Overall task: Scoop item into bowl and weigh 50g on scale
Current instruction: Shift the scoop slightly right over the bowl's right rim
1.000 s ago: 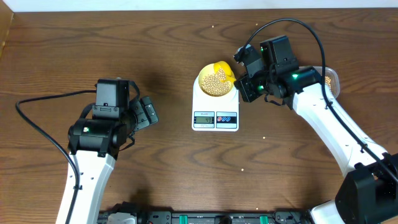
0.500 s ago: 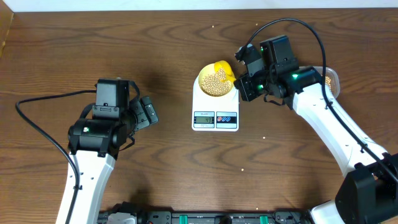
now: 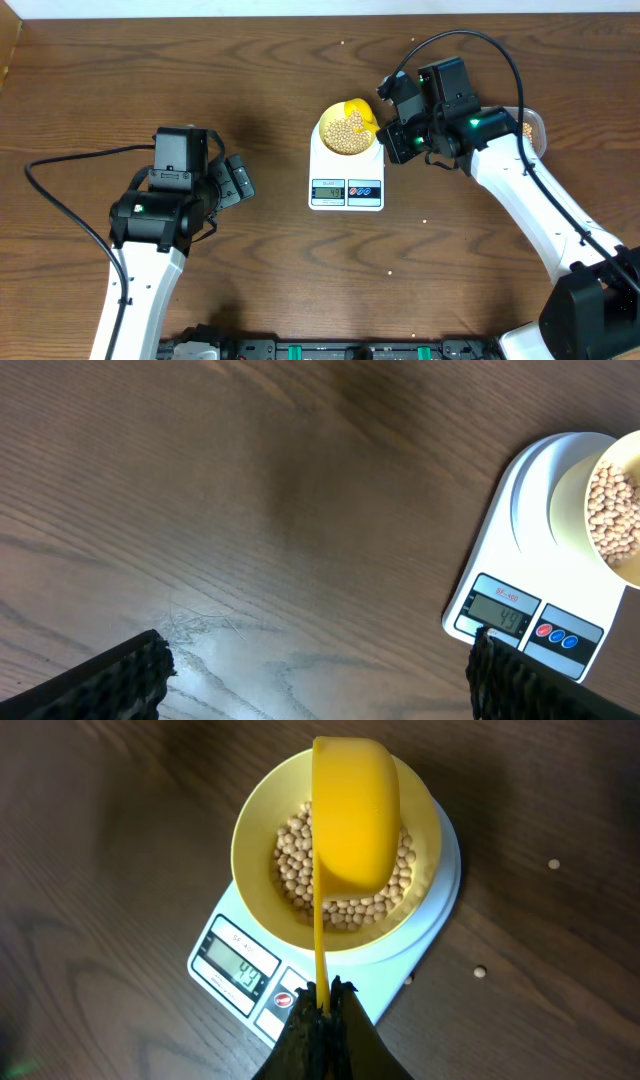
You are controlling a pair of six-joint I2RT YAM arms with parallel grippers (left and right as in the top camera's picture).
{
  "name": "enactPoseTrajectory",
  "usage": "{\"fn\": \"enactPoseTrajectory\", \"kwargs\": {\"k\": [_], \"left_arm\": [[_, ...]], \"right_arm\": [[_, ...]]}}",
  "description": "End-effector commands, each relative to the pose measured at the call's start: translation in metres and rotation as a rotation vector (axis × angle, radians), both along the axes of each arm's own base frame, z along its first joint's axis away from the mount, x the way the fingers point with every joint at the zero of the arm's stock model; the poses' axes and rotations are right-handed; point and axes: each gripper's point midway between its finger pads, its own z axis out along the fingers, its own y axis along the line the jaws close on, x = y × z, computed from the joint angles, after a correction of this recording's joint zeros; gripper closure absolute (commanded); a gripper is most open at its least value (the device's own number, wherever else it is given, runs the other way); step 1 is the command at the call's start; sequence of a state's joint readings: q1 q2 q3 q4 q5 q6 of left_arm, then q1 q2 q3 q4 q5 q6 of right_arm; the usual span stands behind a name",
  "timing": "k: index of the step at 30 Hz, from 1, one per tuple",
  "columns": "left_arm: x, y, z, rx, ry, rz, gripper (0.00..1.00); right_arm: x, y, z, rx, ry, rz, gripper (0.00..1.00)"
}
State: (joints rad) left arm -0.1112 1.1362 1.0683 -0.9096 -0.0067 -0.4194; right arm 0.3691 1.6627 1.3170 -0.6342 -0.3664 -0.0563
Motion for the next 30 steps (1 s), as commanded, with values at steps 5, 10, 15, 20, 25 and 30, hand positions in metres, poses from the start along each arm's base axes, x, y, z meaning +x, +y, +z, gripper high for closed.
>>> {"fn": "enactPoseTrajectory", "kwargs": {"k": [5, 10, 15, 20, 25, 30], "left_arm": [[0.002, 0.004, 0.004, 0.014, -0.008, 0.016, 0.04], [0.002, 0.004, 0.004, 0.014, -0.008, 0.016, 0.04], [0.002, 0.004, 0.004, 0.014, -0.008, 0.016, 0.04], [0.002, 0.004, 0.004, 0.014, -0.008, 0.016, 0.04], [0.002, 0.005, 0.004, 0.014, -0.008, 0.016, 0.04], [0.002, 0.004, 0.004, 0.014, -0.008, 0.016, 0.04]], "right_arm": [[-0.001, -0.001, -0.006, -0.024, -0.001, 0.021, 0.99], [-0.005, -0.001, -0.009, -0.047, 0.005, 0.035, 0.99], [-0.005, 0.001, -0.008, -0.04, -0.001, 0.04, 0.99], [-0.002, 0.002, -0.006, -0.022, 0.006, 0.01, 0.99], [-0.001, 0.004, -0.005, 0.005, 0.025, -0.022, 0.99], [-0.002, 0.008, -0.002, 0.049, 0.055, -0.046, 0.99]]}}
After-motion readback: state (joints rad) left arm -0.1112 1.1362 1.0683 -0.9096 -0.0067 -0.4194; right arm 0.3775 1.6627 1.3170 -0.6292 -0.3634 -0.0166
